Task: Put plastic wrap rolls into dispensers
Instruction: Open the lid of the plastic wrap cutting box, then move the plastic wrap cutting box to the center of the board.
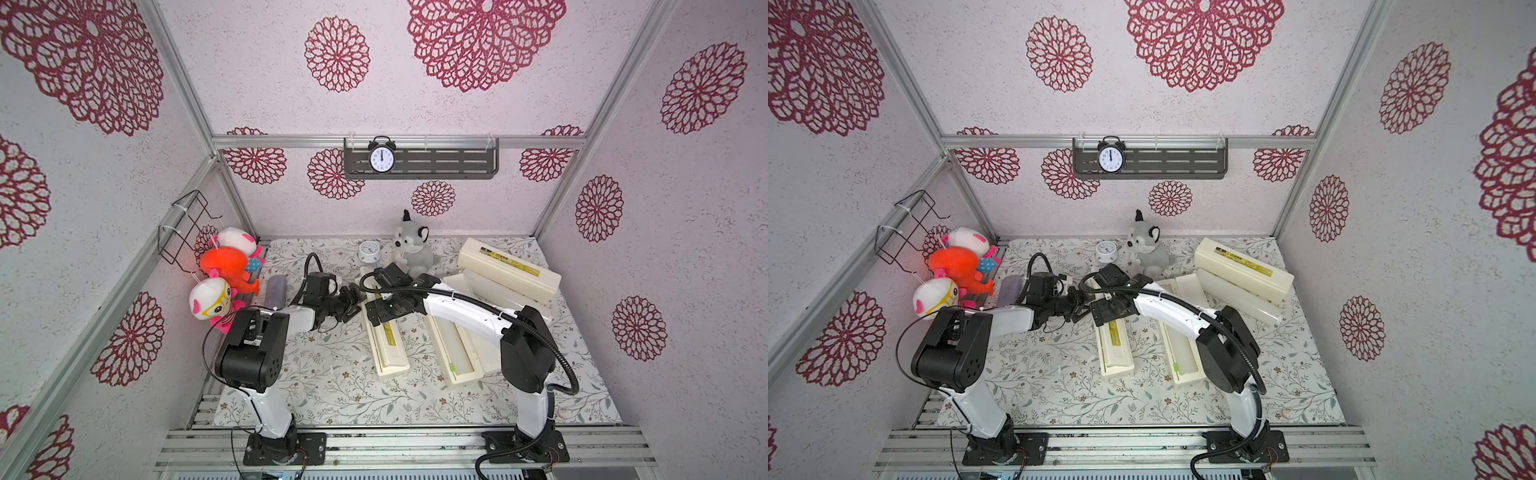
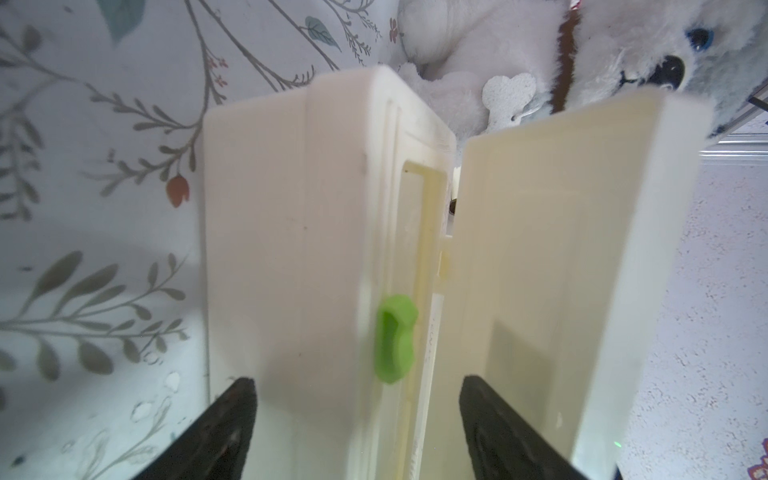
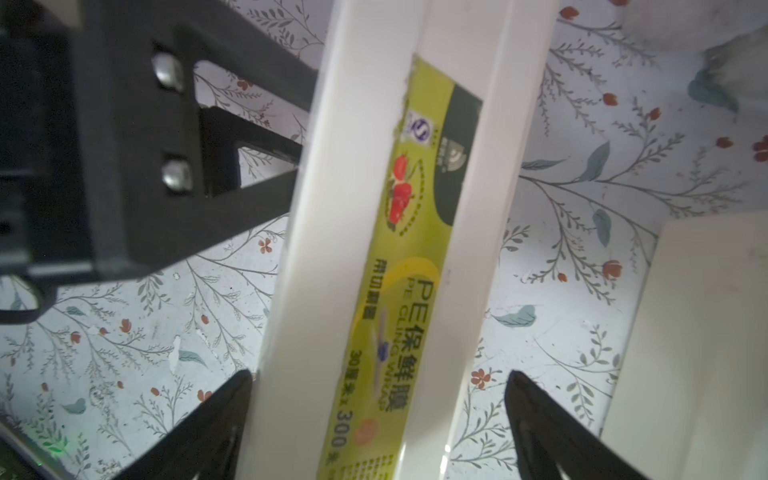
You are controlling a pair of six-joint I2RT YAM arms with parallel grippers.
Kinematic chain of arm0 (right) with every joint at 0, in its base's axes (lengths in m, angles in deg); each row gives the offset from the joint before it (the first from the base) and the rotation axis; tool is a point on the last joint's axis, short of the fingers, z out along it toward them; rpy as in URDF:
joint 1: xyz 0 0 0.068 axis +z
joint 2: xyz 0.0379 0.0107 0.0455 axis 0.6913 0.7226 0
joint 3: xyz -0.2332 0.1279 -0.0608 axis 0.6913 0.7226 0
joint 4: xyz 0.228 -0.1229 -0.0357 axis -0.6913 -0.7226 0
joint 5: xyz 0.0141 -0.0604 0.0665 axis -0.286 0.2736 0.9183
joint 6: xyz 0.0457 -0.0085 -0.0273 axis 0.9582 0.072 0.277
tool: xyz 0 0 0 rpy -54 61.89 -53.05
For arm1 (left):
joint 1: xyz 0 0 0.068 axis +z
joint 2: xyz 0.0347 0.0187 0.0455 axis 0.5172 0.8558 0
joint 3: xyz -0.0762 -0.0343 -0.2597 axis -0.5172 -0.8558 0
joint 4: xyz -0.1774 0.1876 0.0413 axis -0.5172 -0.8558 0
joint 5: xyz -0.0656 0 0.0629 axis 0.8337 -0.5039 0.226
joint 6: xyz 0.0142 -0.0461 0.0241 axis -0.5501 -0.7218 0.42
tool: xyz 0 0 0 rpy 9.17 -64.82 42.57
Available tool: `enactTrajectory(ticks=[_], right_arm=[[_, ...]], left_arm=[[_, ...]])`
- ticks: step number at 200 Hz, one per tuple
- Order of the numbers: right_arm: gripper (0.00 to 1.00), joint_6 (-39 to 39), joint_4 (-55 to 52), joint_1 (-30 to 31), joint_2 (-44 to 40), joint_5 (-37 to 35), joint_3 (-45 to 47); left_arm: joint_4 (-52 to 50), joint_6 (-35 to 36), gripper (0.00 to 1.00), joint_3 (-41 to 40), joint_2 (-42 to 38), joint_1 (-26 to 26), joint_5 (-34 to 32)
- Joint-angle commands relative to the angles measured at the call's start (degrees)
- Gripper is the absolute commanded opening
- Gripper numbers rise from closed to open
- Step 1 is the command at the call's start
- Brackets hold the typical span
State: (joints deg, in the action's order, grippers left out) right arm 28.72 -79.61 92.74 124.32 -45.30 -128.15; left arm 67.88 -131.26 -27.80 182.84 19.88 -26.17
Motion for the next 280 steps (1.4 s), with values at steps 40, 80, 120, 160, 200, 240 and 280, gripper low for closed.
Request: enactTrajectory(ticks=[40, 80, 120, 160, 200, 240, 280], right_arm=[[0.92, 3.00, 7.34, -7.80, -13.11, 8.00, 11.59], [0.92, 4.02, 10.13, -11.89, -17.58, 9.74, 17.13], [0.90, 1.82, 5.89, -10.85, -19.65, 0.28, 16.35], [0.84, 1.32, 5.11, -5.26, -17.95, -2.72, 13.99], [0.82, 1.53, 5.10, 0.13, -11.36, -3.14, 10.14], [0.84, 2.15, 3.79, 1.38, -6.28, -8.99, 8.73], [0.82, 1.50, 2.64, 1.16, -5.53, -11.19, 9.07]], left_arm=[[1.27, 0.64, 0.81, -0.10, 1.30, -0.42, 1.00], [2.39, 0.12, 0.80, -0.91, 2.06, -0.50, 1.32], [2.48, -0.11, 0.77, -2.14, 1.60, -0.46, 0.60], [2.43, -0.68, 0.72, -3.05, 1.26, -0.63, -0.23], [1.62, -0.51, 0.71, -2.91, 0.43, -1.04, -0.21], [0.90, 0.20, 0.70, -3.40, -0.66, -0.42, -0.62], [3.05, -1.00, 0.69, -3.65, 0.69, -0.95, -0.36]])
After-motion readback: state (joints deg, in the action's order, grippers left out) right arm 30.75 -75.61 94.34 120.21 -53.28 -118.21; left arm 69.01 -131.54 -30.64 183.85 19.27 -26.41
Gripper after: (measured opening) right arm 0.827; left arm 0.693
